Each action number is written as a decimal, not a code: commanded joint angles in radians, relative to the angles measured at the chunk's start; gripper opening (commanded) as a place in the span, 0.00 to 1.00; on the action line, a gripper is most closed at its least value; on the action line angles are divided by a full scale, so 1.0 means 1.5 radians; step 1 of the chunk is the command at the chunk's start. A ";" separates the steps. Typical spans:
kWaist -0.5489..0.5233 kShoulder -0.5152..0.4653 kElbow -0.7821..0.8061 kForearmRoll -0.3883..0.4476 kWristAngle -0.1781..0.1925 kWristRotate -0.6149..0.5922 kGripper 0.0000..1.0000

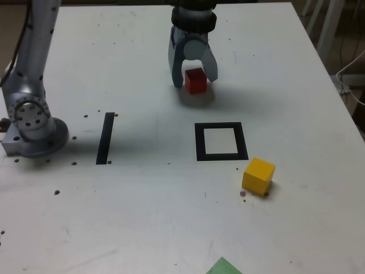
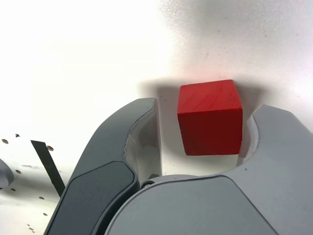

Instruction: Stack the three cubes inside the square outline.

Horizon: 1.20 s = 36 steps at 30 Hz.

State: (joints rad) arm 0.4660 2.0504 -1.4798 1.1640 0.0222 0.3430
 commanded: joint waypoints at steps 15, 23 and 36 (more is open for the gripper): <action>0.013 0.011 0.009 -0.025 -0.037 0.039 0.48; 0.014 0.009 0.015 -0.043 -0.036 0.042 0.35; -0.007 -0.051 0.035 -0.033 -0.022 0.043 0.35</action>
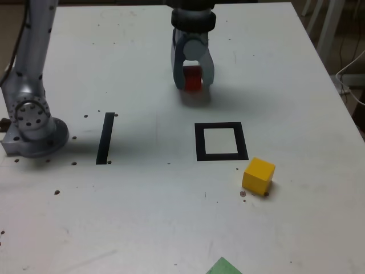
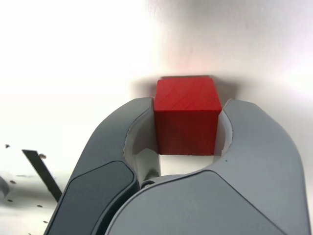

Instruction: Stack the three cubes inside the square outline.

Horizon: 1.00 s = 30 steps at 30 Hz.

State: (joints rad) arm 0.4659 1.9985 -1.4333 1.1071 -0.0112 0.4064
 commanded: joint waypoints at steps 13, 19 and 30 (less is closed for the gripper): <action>-0.128 -0.124 0.057 0.034 -0.026 -0.046 0.35; -0.197 -0.134 0.060 0.047 -0.048 -0.080 0.35; -0.267 -0.115 0.035 0.038 -0.053 -0.132 0.35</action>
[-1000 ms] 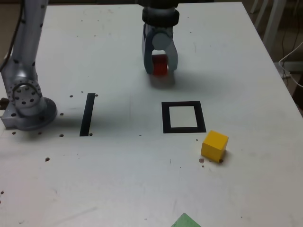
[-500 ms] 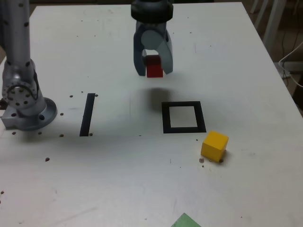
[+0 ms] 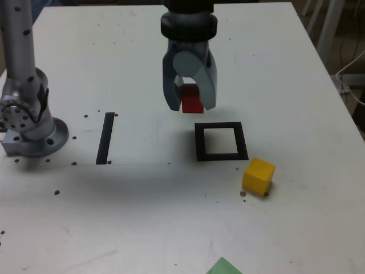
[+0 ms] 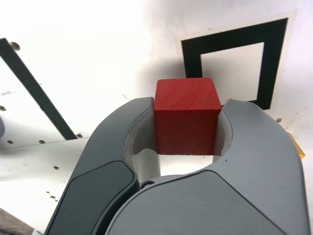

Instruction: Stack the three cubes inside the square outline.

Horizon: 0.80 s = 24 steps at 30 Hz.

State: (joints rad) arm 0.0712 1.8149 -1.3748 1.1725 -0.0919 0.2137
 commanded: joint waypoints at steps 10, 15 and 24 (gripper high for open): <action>-0.032 0.051 -0.032 -0.026 0.005 -0.038 0.35; -0.039 0.075 -0.039 -0.031 0.005 -0.048 0.35; -0.054 0.095 -0.040 -0.032 0.006 -0.066 0.35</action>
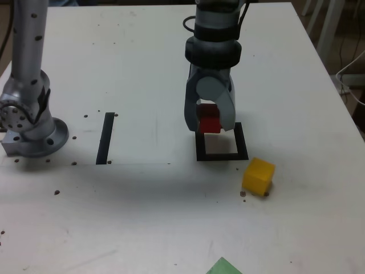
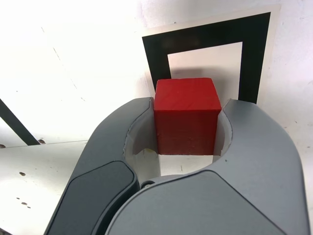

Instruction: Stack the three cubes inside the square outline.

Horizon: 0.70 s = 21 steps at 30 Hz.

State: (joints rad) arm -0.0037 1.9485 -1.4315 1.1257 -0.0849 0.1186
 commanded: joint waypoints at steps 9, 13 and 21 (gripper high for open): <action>-0.007 0.022 -0.004 -0.004 0.001 -0.005 0.35; -0.008 0.035 -0.001 -0.013 0.002 -0.005 0.35; -0.008 0.051 -0.006 -0.024 0.005 -0.004 0.35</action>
State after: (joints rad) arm -0.0128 2.0174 -1.4344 1.0924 -0.0789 0.1119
